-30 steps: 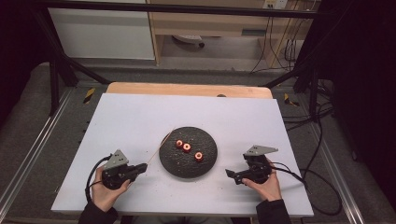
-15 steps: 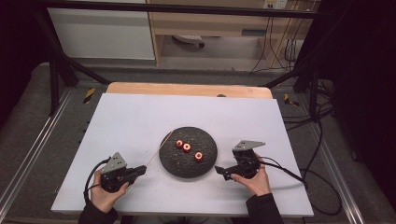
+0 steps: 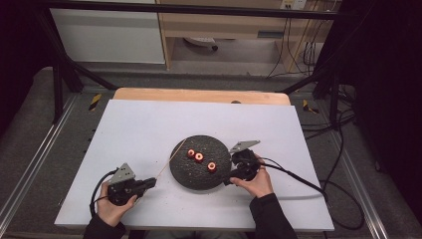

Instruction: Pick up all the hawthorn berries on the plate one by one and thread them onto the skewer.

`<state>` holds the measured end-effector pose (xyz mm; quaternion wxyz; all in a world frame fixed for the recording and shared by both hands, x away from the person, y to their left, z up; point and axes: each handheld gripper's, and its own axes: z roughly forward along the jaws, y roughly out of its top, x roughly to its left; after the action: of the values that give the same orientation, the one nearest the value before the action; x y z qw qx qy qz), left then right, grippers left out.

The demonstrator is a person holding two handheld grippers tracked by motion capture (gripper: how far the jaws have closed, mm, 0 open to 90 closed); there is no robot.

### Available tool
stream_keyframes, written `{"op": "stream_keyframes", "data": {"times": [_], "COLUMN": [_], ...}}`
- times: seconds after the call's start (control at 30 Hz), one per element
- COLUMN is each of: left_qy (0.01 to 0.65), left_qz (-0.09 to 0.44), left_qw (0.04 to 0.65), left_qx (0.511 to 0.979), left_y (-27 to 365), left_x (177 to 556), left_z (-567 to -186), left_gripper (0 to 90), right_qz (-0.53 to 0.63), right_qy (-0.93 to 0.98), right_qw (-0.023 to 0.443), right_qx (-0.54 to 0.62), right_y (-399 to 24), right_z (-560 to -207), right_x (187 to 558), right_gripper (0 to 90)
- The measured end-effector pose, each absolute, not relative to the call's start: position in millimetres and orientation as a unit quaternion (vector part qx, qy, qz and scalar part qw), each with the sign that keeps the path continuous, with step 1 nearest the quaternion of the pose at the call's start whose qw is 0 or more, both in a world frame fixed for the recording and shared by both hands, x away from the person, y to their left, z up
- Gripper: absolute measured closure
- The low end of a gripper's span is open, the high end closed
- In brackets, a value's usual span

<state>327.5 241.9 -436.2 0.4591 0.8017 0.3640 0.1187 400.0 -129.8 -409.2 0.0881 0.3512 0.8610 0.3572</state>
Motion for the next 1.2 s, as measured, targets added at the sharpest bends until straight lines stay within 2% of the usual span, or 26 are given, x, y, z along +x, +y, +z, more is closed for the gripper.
{"op": "stream_keyframes", "data": {"times": [0.3,0.5,0.67,0.9,1.03,1.2], "left_qy": [0.363,0.359,0.357,0.356,0.355,0.355], "left_qz": [0.117,0.116,0.117,0.119,0.118,0.118], "left_qw": [0.457,0.456,0.453,0.451,0.45,0.449], "left_qx": [0.804,0.806,0.808,0.81,0.811,0.812], "left_y": [242,241,240,240,239,239], "left_x": [328,328,328,328,328,328], "left_z": [-437,-438,-438,-439,-439,-439], "left_gripper": [88.0,88.0,88.0,88.0,88.0,88.0], "right_qz": [0.323,0.28,0.255,0.22,0.205,0.195], "right_qy": [0.889,0.911,0.923,0.938,0.942,0.945], "right_qw": [0.074,0.056,0.039,0.022,0.019,0.009], "right_qx": [0.317,0.297,0.287,0.268,0.265,0.261], "right_y": [-103,-88,-82,-74,-72,-69], "right_z": [-396,-397,-399,-404,-405,-407], "right_x": [415,428,433,443,446,449], "right_gripper": [11.6,23.6,29.9,45.3,48.5,56.5]}}
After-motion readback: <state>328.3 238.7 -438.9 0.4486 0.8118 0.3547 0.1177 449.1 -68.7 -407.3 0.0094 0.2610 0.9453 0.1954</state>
